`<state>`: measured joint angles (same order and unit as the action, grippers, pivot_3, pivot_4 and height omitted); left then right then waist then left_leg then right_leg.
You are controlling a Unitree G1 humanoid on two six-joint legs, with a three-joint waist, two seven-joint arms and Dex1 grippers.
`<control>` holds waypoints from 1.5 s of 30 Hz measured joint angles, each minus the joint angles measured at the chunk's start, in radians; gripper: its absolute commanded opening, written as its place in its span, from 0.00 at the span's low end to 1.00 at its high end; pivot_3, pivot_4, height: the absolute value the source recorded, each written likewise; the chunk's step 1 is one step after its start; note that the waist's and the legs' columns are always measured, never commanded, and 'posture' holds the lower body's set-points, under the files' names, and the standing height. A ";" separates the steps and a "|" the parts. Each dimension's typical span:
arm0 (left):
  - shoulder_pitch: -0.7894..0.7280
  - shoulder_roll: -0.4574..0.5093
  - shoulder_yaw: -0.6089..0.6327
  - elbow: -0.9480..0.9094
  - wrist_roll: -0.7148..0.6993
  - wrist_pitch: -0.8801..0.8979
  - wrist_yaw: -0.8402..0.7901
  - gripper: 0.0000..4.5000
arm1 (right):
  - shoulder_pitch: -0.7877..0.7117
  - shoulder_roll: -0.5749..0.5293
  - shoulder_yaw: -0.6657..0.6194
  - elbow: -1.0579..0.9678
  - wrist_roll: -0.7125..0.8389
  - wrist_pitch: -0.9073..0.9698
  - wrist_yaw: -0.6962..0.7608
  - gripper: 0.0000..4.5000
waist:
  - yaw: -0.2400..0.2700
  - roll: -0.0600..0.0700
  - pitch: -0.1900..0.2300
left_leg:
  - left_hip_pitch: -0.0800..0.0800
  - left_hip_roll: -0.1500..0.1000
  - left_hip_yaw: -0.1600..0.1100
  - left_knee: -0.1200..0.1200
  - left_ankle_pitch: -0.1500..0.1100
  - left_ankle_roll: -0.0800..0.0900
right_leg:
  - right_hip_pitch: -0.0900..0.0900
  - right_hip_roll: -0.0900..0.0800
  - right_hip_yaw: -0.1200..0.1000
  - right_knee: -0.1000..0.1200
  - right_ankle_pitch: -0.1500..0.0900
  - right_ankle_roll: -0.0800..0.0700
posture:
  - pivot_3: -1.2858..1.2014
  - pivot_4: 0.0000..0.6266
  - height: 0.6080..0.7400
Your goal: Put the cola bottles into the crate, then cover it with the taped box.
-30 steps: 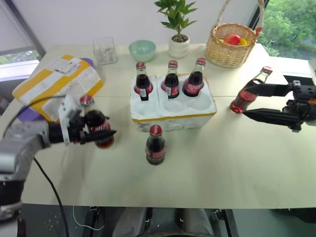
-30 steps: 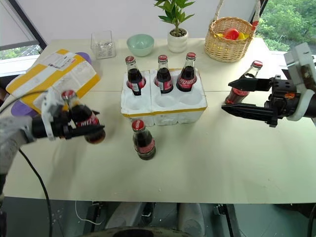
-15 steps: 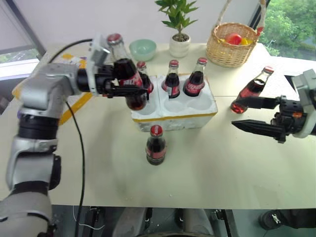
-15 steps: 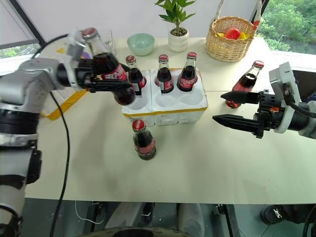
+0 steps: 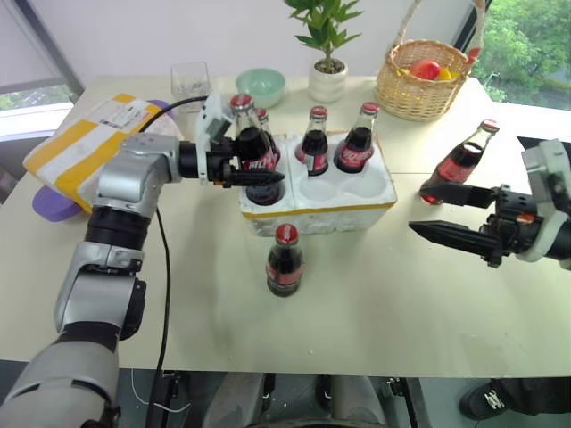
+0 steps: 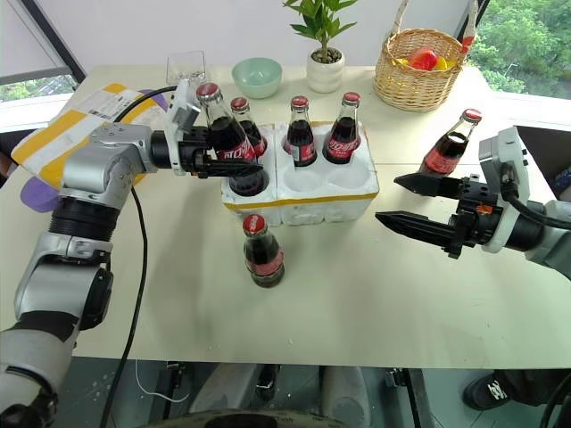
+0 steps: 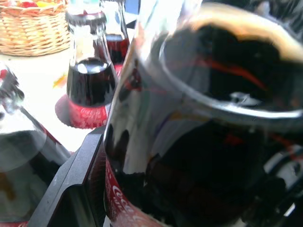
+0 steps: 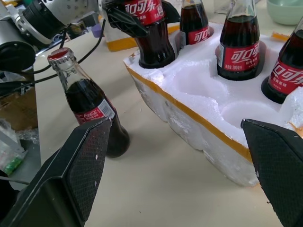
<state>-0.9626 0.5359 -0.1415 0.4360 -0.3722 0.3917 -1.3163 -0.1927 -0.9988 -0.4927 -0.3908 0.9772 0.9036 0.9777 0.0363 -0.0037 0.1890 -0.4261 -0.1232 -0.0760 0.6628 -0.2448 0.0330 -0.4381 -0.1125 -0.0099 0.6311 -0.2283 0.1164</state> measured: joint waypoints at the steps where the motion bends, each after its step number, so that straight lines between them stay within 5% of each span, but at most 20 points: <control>1: 0.017 0.000 -0.011 -0.006 0.016 -0.020 -0.002 0.64 | -0.001 0.000 0.009 0.001 -0.003 -0.002 -0.001 1.00 | -0.001 0.000 0.000 | 0.000 0.000 0.000 0.000 0.000 0.000 | 0.000 0.000 0.000 0.000 0.000 0.000 | 0.52 0.24 0.94; 5: 0.049 0.002 -0.039 -0.008 0.071 -0.088 -0.007 0.99 | -0.025 0.000 0.018 0.006 -0.003 -0.004 -0.003 1.00 | -0.012 0.001 -0.001 | 0.000 0.000 0.000 -0.001 0.000 0.000 | -0.001 0.000 0.000 0.000 0.000 0.000 | 0.52 0.24 0.94; 15: 0.092 0.059 0.031 -0.080 0.035 -0.006 0.008 0.99 | -0.066 -0.003 0.096 0.015 -0.045 -0.050 0.028 1.00 | -0.009 0.000 0.000 | 0.000 0.000 0.000 0.001 0.000 0.000 | 0.000 0.000 0.000 0.001 0.000 0.000 | 0.52 0.24 0.94; 22: 0.355 0.489 0.248 -0.481 -0.214 0.273 -0.197 0.99 | 0.016 0.018 0.265 -0.042 -0.166 -0.161 0.082 1.00 | -0.050 0.001 -0.001 | 0.000 0.000 0.000 -0.001 0.000 0.000 | -0.001 0.000 0.001 0.001 0.000 0.000 | 0.52 0.24 0.94; 25: 0.498 0.584 0.281 -0.582 -0.254 0.289 -0.275 0.99 | 0.005 0.047 0.335 -0.040 -0.210 -0.200 0.094 1.00 | -0.042 0.001 -0.001 | 0.002 0.000 -0.001 0.000 -0.003 0.004 | 0.002 0.000 0.000 0.000 0.000 0.000 | 0.52 0.24 0.94; 45: 0.549 0.521 0.278 -0.712 -0.296 0.286 -0.116 0.99 | -0.244 0.364 0.704 0.150 -0.400 -0.351 0.191 1.00 | -0.024 0.000 -0.001 | 0.007 0.000 -0.001 -0.001 -0.002 0.002 | 0.005 0.001 0.000 0.000 0.000 -0.001 | 0.52 0.24 0.94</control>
<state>-0.4135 1.0567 0.1365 -0.2756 -0.6682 0.6773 -1.4323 -0.4366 -0.6346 0.2111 -0.2403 0.5776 0.5524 1.1686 0.0119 -0.0040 0.1877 -0.4193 -0.1231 -0.0772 0.6615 -0.2464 0.0346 -0.4328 -0.1110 -0.0096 0.6306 -0.2283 0.1158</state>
